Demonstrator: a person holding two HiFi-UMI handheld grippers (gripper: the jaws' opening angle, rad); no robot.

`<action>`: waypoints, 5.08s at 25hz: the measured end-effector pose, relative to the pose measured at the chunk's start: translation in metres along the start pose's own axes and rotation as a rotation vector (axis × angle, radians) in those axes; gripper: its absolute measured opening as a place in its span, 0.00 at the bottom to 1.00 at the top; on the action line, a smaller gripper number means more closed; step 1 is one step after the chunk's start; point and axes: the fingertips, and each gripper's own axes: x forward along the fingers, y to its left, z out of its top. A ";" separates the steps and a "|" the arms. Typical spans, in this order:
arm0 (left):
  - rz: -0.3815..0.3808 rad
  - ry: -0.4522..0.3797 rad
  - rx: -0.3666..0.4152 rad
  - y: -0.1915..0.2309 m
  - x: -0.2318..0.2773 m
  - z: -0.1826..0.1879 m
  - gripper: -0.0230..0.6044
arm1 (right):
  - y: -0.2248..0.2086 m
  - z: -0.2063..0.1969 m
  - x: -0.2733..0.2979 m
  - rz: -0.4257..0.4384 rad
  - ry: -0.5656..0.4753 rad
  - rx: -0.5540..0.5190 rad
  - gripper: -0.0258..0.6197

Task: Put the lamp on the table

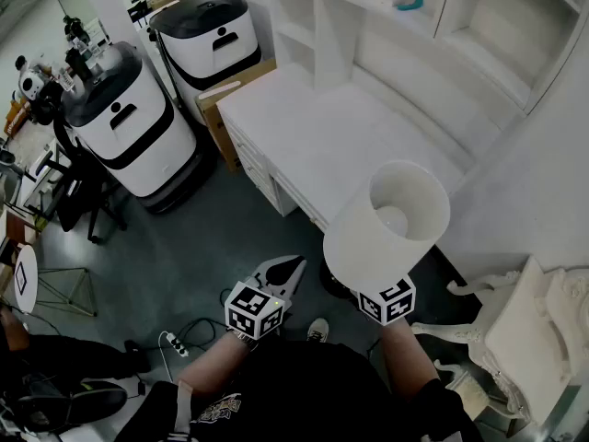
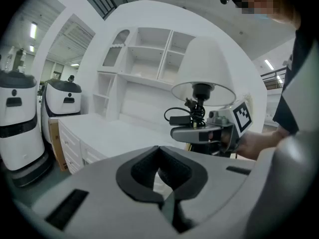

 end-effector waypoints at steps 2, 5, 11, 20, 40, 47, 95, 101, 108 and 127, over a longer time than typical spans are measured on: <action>-0.002 -0.002 0.000 -0.001 0.004 0.000 0.05 | -0.003 0.000 0.000 0.000 -0.003 0.000 0.14; -0.004 -0.003 0.001 -0.002 0.008 0.000 0.05 | -0.008 0.000 -0.001 -0.004 -0.006 0.000 0.14; -0.010 -0.002 0.000 0.000 0.012 0.003 0.05 | -0.012 0.001 -0.001 -0.014 -0.009 0.008 0.14; 0.000 0.000 -0.007 0.004 0.010 0.000 0.05 | -0.014 -0.001 0.002 -0.012 -0.006 0.018 0.14; 0.039 0.000 -0.020 0.040 -0.013 0.003 0.05 | -0.004 0.007 0.036 0.002 -0.007 0.029 0.13; 0.038 0.003 -0.020 0.063 -0.025 0.008 0.05 | 0.004 0.013 0.059 -0.002 -0.009 0.046 0.13; -0.093 -0.028 0.021 0.236 -0.086 0.050 0.05 | 0.038 0.075 0.216 -0.177 -0.041 0.081 0.13; -0.087 -0.030 0.025 0.244 -0.082 0.055 0.05 | 0.030 0.079 0.224 -0.170 -0.037 0.080 0.13; -0.085 -0.026 0.037 0.253 -0.066 0.065 0.05 | 0.006 0.082 0.237 -0.170 -0.032 0.084 0.13; -0.137 0.003 0.042 0.277 0.060 0.110 0.05 | -0.123 0.103 0.272 -0.174 -0.023 0.105 0.13</action>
